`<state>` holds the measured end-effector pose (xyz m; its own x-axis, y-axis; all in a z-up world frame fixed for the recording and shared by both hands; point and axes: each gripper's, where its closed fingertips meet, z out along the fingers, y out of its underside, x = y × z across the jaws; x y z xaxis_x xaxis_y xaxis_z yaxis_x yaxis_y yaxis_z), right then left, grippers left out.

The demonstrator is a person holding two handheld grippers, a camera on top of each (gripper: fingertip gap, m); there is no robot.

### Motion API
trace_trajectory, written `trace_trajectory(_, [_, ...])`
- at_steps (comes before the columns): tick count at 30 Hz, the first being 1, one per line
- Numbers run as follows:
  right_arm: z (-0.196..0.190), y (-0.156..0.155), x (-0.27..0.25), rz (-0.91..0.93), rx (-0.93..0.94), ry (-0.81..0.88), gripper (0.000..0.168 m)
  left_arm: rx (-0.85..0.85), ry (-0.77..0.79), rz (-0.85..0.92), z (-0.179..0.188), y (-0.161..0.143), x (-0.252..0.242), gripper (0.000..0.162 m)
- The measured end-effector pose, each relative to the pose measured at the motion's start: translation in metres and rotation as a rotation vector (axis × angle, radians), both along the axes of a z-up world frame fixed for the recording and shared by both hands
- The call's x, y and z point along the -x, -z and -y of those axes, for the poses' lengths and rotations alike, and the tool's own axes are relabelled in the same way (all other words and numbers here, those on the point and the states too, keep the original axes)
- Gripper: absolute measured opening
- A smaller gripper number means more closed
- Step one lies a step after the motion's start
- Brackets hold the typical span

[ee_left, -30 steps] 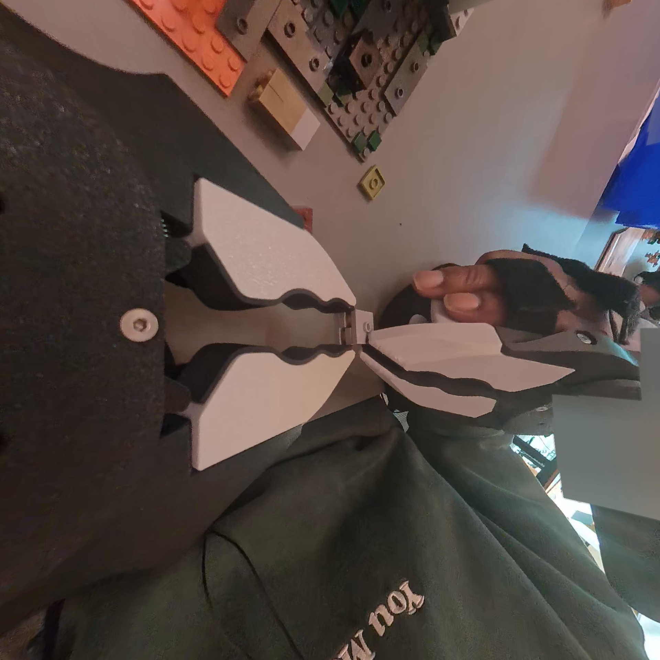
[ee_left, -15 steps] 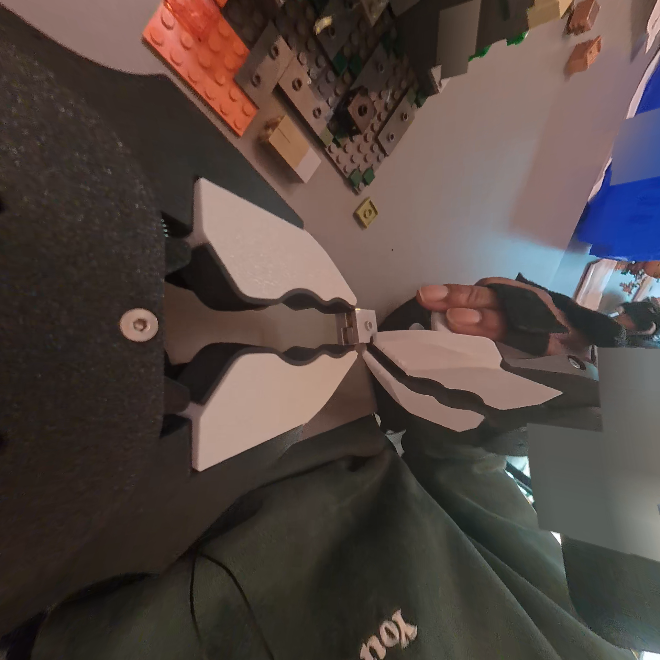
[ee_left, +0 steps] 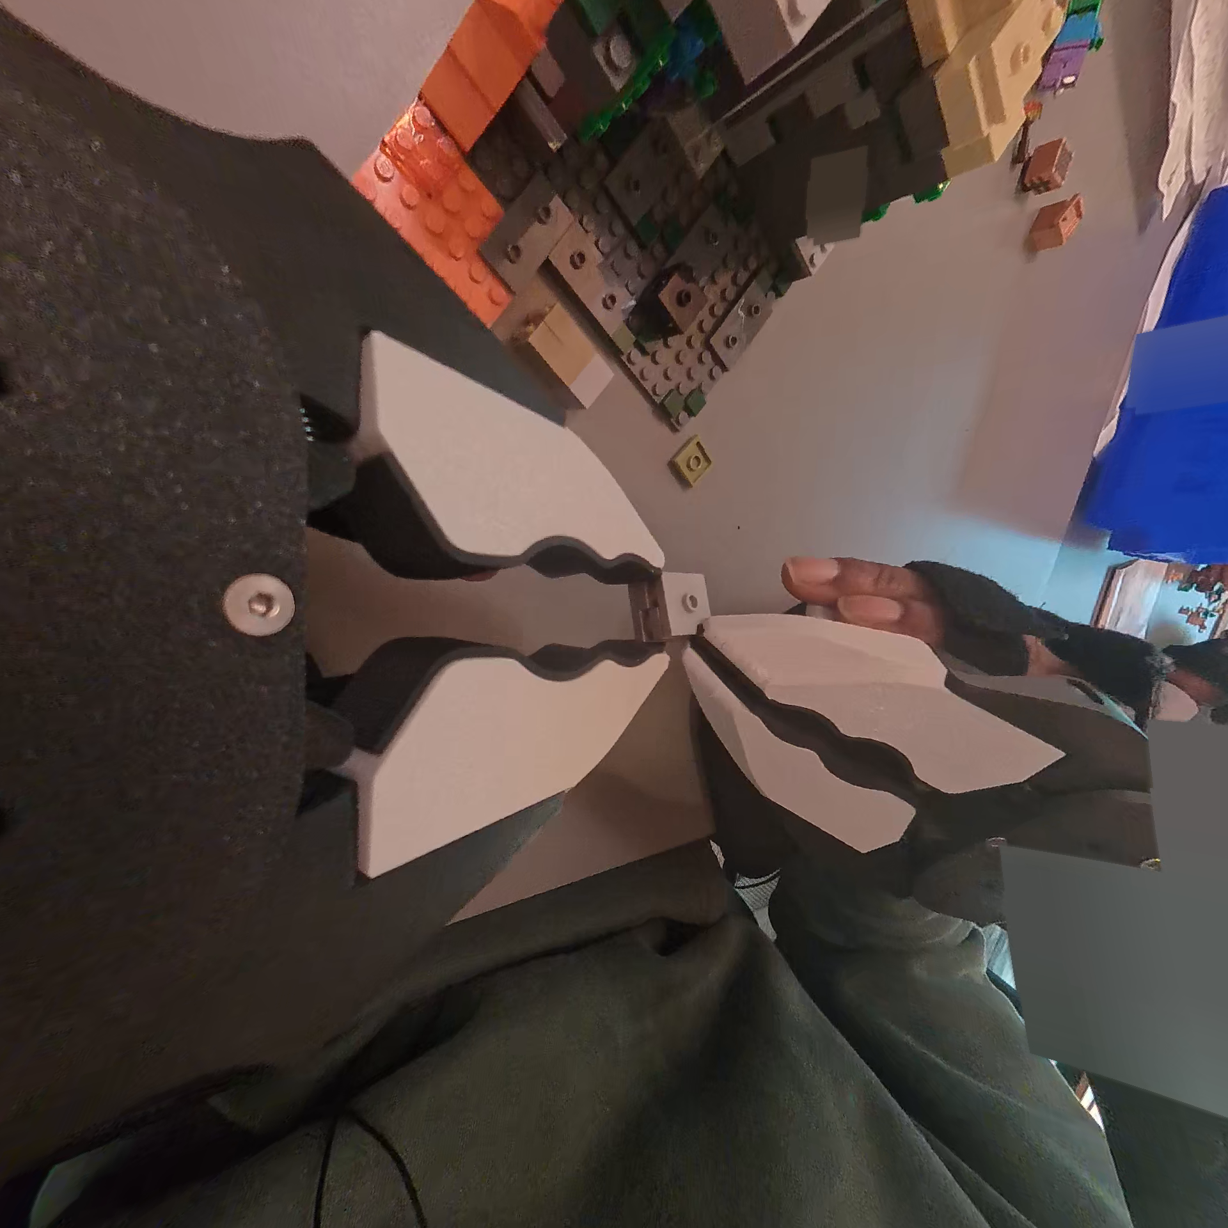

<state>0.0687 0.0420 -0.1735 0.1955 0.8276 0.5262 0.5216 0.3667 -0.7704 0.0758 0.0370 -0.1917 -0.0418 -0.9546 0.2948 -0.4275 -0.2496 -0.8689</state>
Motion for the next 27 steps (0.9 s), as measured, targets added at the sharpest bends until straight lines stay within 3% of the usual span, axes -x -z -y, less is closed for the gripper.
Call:
trace_trajectory(11, [-0.014, -0.012, -0.006, -0.068, -0.052, 0.101, 0.001, -0.014, -0.02, -0.013, -0.002, 0.0, -0.001, 0.018])
trace_trajectory(12, [-0.028, -0.027, -0.018, -0.126, -0.084, 0.184, 0.0, -0.023, 0.101, -0.109, 0.02, 0.018, -0.001, 0.018])
trace_trajectory(14, [-0.028, -0.04, -0.027, -0.193, -0.024, 0.154, 0.0, -0.151, 0.144, -0.242, 0.036, 0.053, -0.013, 0.018])
trace_trajectory(15, [-0.022, -0.035, -0.024, -0.179, -0.032, 0.123, 0.0, -0.194, 0.109, -0.232, 0.029, 0.048, -0.016, 0.018])
trace_trajectory(17, [-0.018, -0.024, -0.024, -0.156, -0.019, 0.12, 0.0, -0.123, 0.08, -0.157, 0.018, 0.025, -0.013, 0.017])
trace_trajectory(21, [-0.024, -0.021, -0.032, -0.136, 0.042, 0.127, 0.0, -0.13, 0.048, -0.173, 0.011, 0.034, -0.007, 0.017])
trace_trajectory(27, [-0.017, 0.007, -0.028, -0.05, 0.149, 0.063, 0.0, -0.153, -0.045, -0.11, -0.011, 0.02, 0.004, 0.017])
